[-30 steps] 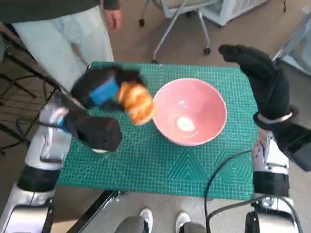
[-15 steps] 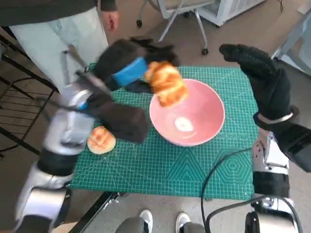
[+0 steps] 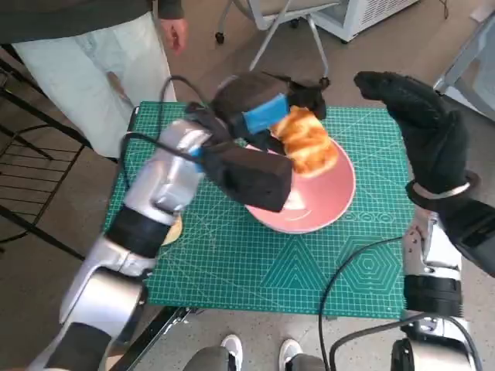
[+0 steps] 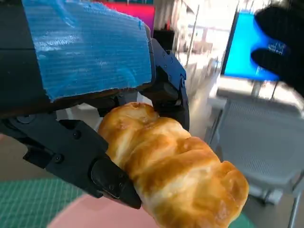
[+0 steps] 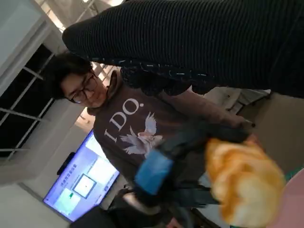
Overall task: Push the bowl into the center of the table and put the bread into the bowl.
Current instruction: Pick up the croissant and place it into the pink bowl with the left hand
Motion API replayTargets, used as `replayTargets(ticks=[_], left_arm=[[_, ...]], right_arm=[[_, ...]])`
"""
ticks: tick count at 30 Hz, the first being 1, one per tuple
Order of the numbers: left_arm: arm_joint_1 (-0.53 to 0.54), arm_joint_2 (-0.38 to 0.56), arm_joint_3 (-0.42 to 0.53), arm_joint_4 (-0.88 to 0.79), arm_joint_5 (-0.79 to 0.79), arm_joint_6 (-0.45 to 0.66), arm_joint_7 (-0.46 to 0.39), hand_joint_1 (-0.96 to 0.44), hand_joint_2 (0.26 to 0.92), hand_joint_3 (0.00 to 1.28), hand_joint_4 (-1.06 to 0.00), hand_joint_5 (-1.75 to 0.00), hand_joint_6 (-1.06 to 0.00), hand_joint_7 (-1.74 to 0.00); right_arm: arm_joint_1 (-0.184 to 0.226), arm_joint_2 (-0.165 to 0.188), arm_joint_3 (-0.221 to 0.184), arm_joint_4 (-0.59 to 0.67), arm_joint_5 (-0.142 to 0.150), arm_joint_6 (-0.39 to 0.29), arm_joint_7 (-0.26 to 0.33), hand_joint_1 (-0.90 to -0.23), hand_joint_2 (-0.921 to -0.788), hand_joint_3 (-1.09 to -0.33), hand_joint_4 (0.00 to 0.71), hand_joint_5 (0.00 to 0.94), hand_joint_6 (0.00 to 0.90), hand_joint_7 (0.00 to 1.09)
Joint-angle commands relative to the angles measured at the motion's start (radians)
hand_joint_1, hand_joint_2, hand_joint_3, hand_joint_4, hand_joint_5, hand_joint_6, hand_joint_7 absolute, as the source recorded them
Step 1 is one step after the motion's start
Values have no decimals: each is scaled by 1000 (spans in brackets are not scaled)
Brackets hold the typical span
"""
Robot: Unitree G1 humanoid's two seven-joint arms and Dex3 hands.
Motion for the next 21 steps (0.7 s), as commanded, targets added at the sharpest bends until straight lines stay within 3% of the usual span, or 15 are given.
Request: replayTargets(ticks=[1,10,12,14,15,17,18,21], left_arm=[[-37,-24,-29,97,13,-35,18,1,920,50,-704,-1163,-651,-1123],[-55,-42,-43,229,-5,-100,-7,1,921,70,-691,-1176,-619,-1156],[-58,-44,-42,257,-14,-120,-21,2,920,97,-686,-1247,-581,-1121],[-62,-46,-39,284,-22,-138,-34,1,921,170,-599,-1289,-490,-1264],[-65,-47,-38,296,-26,-145,-40,-6,900,170,-529,-1099,-430,-1156],[-67,-43,-31,308,-44,-150,-66,-54,866,104,-369,-474,-378,-585],[-65,-38,-25,305,-53,-149,-82,-77,858,73,-304,-303,-359,-397],[-59,-27,-12,285,-72,-140,-118,-154,839,30,-192,-99,-310,-154]], right_arm=[[30,-5,-6,-4,-2,6,3,-690,-921,-715,146,4,3,451],[38,-6,-12,-11,-10,7,-6,-690,-921,-709,149,4,10,449],[39,-6,-13,-13,-11,8,-8,-690,-921,-707,149,4,12,447],[41,-7,-14,-15,-12,8,-10,-690,-921,-705,150,4,15,445],[42,-6,-14,-16,-13,8,-11,-689,-921,-704,150,4,16,445],[42,-5,-14,-19,-15,9,-14,-688,-921,-701,151,4,19,443],[43,-5,-14,-19,-17,10,-16,-687,-921,-701,151,4,21,441],[43,-3,-14,-20,-20,9,-20,-687,-921,-698,153,5,24,438]])
